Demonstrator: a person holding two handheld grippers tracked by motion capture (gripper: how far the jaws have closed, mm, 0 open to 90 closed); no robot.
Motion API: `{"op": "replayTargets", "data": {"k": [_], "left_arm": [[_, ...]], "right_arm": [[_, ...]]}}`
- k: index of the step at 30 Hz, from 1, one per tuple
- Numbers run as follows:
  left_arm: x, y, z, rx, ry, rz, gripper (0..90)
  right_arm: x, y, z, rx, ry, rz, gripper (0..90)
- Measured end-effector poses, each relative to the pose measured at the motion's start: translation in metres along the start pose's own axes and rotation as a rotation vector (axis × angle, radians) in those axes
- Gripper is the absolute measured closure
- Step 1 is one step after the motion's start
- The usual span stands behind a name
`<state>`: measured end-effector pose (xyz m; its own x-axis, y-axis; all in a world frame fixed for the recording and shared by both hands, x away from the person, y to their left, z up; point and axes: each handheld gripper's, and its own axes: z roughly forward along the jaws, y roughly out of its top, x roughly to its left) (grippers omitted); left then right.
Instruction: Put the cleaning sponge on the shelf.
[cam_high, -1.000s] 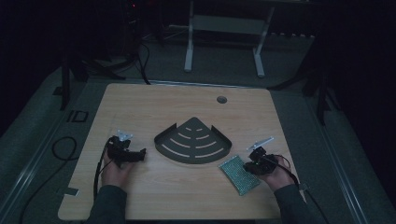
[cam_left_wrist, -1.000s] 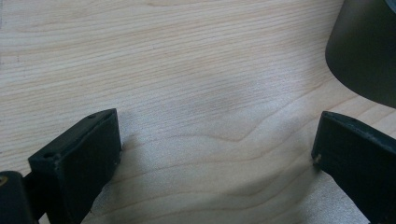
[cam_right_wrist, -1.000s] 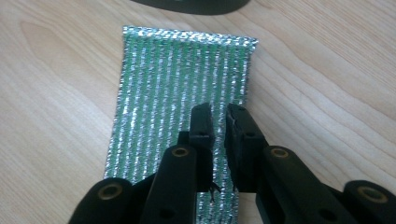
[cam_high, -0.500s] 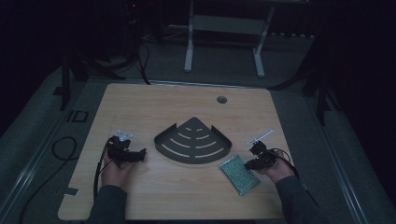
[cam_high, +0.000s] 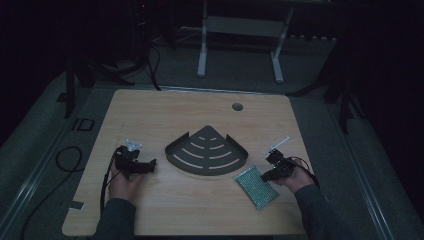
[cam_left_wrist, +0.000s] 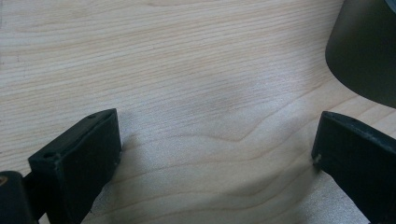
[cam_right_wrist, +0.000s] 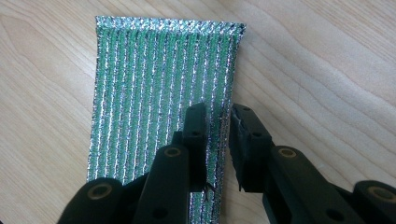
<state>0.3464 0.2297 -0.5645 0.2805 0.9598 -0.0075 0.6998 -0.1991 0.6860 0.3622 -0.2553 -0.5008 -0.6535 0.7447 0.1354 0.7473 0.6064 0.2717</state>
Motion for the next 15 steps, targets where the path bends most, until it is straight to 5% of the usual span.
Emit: {"op": "replayTargets", "data": {"k": [15], "left_arm": [[0.0,0.0,0.0,0.0,0.0,0.0,1.7]], "right_arm": [[-0.0071,0.0016,0.0081,0.042,0.029,0.016,74.6]]}}
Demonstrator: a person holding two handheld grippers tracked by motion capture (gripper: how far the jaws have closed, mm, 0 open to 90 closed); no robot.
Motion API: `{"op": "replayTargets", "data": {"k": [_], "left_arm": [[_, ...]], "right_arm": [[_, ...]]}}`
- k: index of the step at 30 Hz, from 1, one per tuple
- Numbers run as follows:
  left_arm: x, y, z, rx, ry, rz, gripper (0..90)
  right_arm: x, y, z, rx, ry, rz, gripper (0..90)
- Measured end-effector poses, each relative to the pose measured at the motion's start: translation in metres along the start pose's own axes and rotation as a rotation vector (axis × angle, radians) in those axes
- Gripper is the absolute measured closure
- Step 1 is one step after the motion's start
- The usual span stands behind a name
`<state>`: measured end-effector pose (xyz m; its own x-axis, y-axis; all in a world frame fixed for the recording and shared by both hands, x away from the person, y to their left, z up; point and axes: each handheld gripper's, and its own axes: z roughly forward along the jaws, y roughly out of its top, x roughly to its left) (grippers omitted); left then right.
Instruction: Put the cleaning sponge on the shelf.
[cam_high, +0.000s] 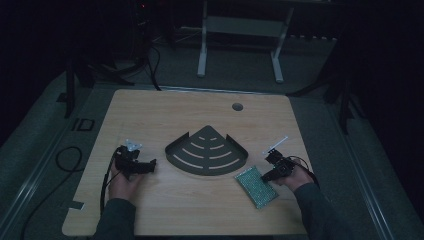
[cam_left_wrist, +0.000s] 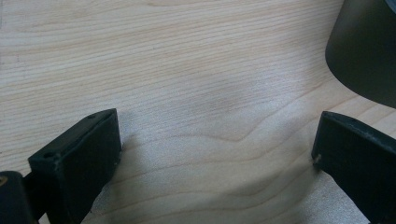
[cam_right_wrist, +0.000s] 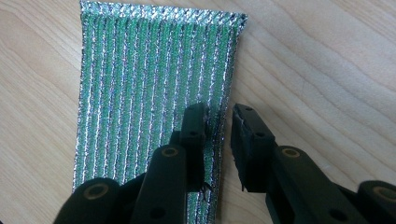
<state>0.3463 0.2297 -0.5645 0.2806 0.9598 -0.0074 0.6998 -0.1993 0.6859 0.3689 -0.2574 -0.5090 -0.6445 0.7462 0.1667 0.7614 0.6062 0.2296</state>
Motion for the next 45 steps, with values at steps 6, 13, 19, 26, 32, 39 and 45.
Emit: {"op": "replayTargets", "data": {"k": [6,13,19,26,32,39,45], "left_arm": [[0.0,0.0,0.0,0.0,0.0,0.0,1.7],[0.0,0.0,0.0,0.0,0.0,0.0,1.7],[0.0,0.0,0.0,0.0,0.0,0.0,1.7],[0.0,0.0,0.0,0.0,0.0,0.0,1.7],[0.0,0.0,0.0,0.0,0.0,0.0,1.7],[0.0,0.0,0.0,0.0,0.0,0.0,1.7],[0.0,0.0,0.0,0.0,0.0,0.0,1.7]], "right_arm": [[-0.006,0.001,0.002,0.007,0.052,0.023,77.5],[-0.009,0.0,0.004,0.01,0.082,0.029,81.6],[-0.005,0.001,0.003,0.013,0.055,0.004,87.2],[-0.004,0.002,0.0,0.014,0.045,-0.005,89.1],[-0.001,0.004,-0.005,0.005,0.033,-0.015,89.3],[0.002,0.008,-0.021,-0.021,0.016,-0.023,89.5],[0.001,0.011,-0.031,-0.038,0.005,-0.022,89.5]]}}
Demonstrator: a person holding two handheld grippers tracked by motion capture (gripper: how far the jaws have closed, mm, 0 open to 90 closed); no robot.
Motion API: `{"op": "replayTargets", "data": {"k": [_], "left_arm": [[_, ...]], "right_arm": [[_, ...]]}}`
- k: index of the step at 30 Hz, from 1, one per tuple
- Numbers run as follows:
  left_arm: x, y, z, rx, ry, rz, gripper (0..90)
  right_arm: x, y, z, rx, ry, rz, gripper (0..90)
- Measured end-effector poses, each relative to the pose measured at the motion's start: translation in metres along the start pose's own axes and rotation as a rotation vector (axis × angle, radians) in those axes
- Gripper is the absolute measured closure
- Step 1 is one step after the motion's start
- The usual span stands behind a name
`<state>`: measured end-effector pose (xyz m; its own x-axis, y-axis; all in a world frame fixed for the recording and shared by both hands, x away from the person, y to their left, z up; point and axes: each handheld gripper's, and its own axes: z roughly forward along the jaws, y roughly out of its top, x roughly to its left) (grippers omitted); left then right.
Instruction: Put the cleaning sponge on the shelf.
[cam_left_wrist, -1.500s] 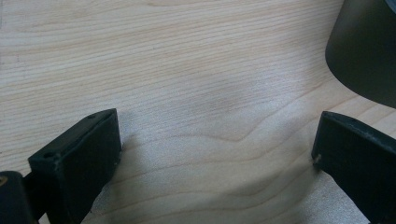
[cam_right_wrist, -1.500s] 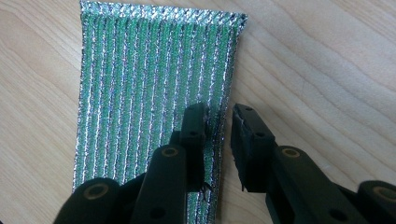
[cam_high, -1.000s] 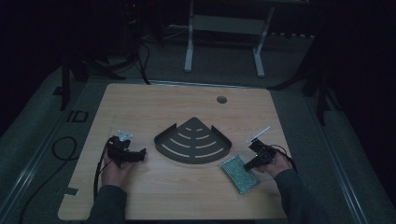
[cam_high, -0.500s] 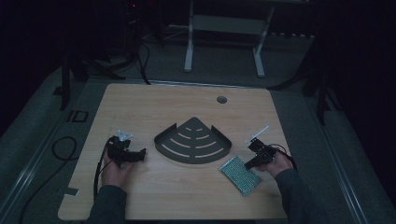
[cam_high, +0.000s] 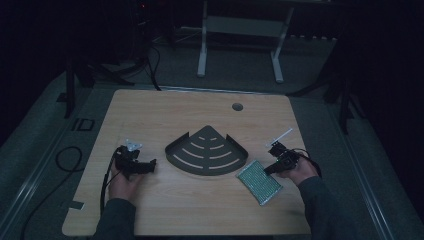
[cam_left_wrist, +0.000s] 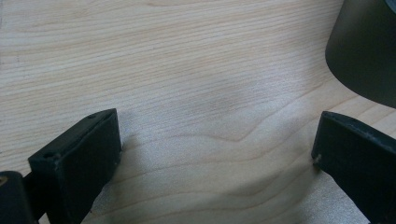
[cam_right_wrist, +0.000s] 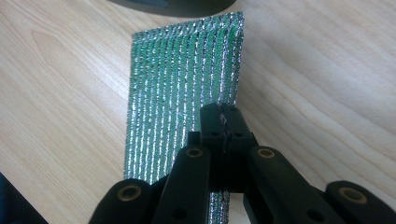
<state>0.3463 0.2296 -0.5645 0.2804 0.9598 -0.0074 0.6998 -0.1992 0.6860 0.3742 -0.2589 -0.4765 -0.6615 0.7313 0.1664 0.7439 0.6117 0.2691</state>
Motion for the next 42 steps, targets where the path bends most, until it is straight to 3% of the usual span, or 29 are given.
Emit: {"op": "replayTargets", "data": {"k": [25,42], "left_arm": [[0.0,0.0,0.0,0.0,0.0,0.0,1.7],[0.0,0.0,0.0,0.001,0.0,0.0,1.7]], "right_arm": [[-0.009,0.013,-0.039,-0.048,-0.035,0.01,89.6],[-0.01,0.027,-0.054,-0.081,-0.041,0.014,89.5]]}}
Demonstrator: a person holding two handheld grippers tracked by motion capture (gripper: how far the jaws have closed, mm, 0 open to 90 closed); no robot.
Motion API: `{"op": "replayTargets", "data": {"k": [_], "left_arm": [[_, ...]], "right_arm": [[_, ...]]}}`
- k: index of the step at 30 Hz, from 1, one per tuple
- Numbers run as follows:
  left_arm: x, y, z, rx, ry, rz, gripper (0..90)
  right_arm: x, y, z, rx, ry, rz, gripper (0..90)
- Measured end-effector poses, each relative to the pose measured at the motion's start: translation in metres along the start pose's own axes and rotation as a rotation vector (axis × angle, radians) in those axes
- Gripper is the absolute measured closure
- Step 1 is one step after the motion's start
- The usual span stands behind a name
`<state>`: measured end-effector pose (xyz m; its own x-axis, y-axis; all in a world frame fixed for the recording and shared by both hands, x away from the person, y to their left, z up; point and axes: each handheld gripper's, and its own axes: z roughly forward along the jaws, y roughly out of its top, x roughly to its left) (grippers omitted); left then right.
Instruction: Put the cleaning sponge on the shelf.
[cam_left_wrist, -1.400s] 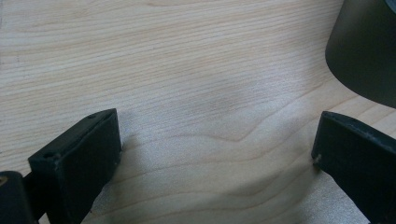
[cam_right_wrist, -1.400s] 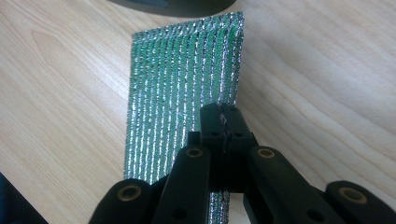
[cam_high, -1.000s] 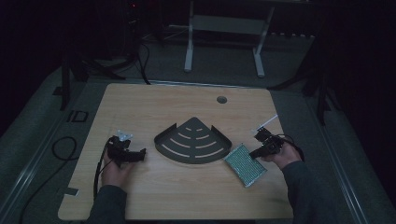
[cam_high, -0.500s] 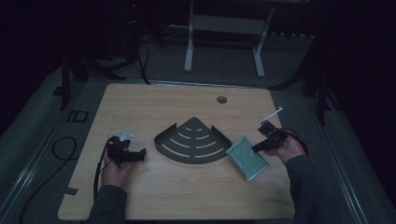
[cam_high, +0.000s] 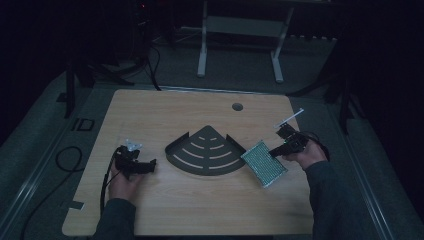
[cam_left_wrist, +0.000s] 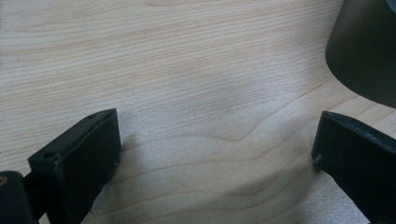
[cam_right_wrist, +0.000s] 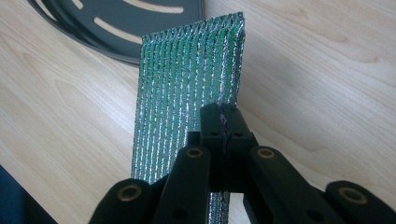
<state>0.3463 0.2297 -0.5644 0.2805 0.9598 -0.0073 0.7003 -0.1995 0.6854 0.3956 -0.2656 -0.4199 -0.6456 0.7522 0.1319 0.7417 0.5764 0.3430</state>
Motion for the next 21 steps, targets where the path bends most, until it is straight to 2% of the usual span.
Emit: {"op": "replayTargets", "data": {"k": [21], "left_arm": [[0.0,0.0,0.0,-0.002,0.0,-0.002,1.7]], "right_arm": [[0.005,0.025,-0.009,-0.045,0.005,-0.011,89.6]]}}
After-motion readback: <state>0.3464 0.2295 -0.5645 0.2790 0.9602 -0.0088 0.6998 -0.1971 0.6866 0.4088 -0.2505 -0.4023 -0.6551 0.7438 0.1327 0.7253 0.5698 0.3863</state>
